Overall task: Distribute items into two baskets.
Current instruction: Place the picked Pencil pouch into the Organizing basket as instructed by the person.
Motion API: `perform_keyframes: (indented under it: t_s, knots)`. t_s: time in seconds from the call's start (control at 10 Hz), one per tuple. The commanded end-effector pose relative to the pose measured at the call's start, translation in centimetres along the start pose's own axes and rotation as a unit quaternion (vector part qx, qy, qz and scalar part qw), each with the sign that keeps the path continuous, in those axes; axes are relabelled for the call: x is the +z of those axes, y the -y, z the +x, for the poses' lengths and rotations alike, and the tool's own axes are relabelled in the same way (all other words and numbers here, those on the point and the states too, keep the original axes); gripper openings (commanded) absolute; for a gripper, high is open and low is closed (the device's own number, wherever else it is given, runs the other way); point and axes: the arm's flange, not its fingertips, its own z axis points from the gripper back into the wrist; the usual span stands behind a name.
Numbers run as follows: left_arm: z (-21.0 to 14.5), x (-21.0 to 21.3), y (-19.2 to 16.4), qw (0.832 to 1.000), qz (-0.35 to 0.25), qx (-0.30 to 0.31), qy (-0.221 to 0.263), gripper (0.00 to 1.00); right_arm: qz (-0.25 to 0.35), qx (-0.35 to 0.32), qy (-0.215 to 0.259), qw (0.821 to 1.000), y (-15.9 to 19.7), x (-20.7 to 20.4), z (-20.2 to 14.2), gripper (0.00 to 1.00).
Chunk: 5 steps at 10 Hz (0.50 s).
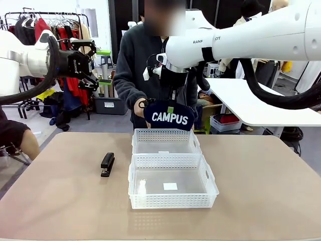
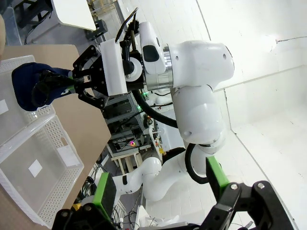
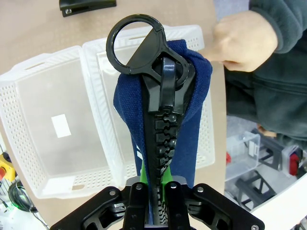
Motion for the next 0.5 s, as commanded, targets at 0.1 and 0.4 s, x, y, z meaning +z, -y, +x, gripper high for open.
perform_keyframes:
  t_s: [0.1, 0.4]
  knots:
    - [-0.03, 0.08, 0.25, 1.0, 0.001, -0.001, 0.003, 1.0, -0.004, 0.0, 0.003, 1.0, 0.02, 0.2, 0.04, 0.0]
    - [-0.03, 0.08, 0.25, 1.0, 0.001, -0.001, 0.003, 1.0, -0.004, 0.0, 0.003, 1.0, 0.02, 0.2, 0.04, 0.0]
